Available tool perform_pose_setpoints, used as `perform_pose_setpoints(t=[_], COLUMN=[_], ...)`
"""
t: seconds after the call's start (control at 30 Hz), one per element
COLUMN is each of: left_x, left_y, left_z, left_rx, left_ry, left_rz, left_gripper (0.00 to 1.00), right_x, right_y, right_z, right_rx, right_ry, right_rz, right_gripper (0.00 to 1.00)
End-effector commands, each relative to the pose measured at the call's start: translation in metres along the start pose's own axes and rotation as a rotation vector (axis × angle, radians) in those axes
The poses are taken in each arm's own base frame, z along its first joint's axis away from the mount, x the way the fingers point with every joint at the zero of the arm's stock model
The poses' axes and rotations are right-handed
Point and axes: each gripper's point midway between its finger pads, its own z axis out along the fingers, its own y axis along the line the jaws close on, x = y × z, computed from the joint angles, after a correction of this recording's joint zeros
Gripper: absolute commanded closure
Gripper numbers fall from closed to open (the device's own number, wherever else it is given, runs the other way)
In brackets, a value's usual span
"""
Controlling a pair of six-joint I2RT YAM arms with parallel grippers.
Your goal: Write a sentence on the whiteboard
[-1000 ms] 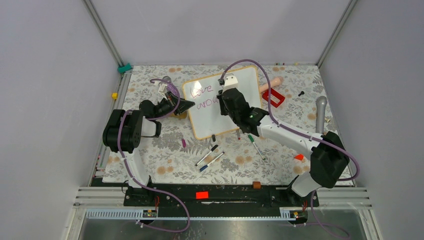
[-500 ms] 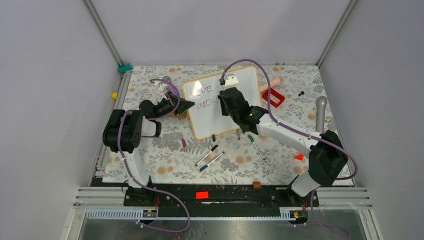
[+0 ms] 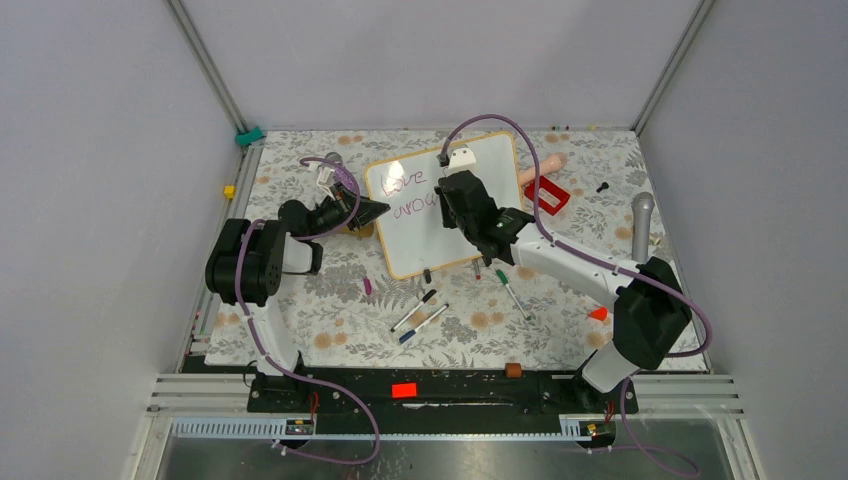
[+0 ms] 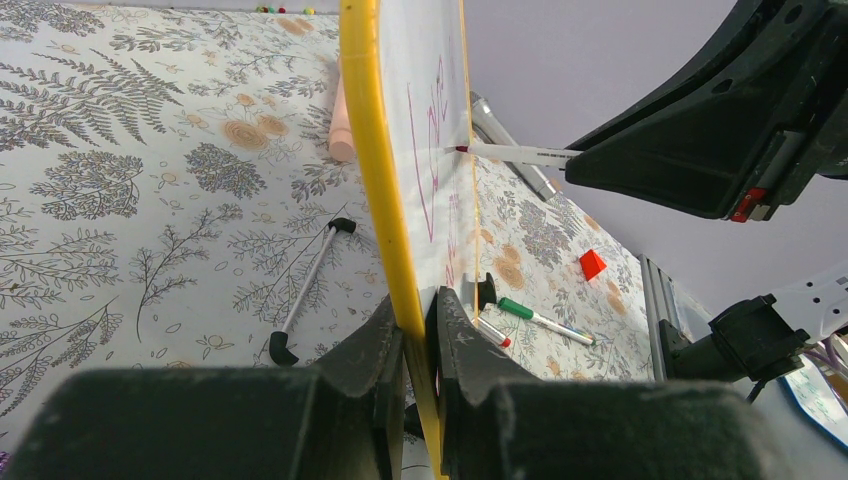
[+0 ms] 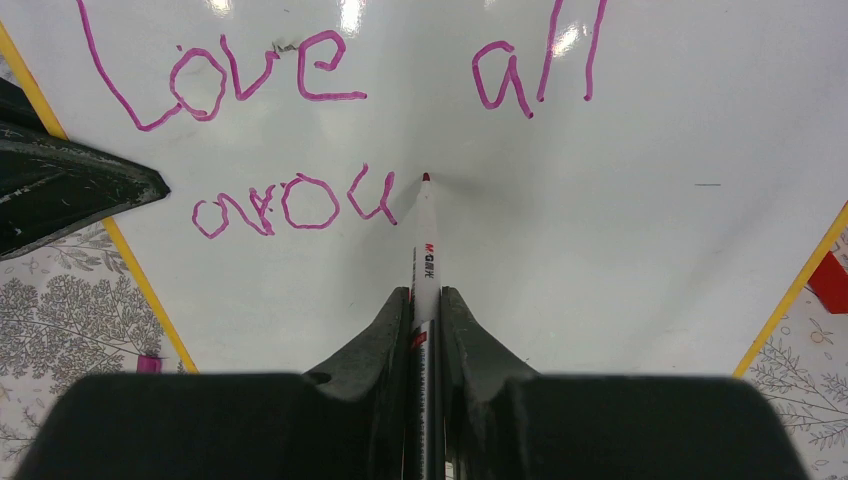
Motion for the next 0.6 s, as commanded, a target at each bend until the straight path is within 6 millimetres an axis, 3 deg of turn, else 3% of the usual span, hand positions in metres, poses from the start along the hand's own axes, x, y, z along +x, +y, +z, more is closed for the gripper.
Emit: perform_pose_setpoints(t=[0.0,0.57], left_x=[0.02,0.019], left_y=[0.006,0.006], left_z=[-0.005,-0.005], left_rx=[0.04,0.042], left_ry=[0.058,0.059], left_rz=[0.13,0.132], left_gripper=[1.0,1.0], right_x=[-0.022,-0.007], right_y=[0.001,-0.002], right_z=[0.002,0.002], right_rx=[0.005,0.017], right_ry=[-0.039,0.014], right_rz=[0.029,0.025], right_gripper=[1.0,1.0])
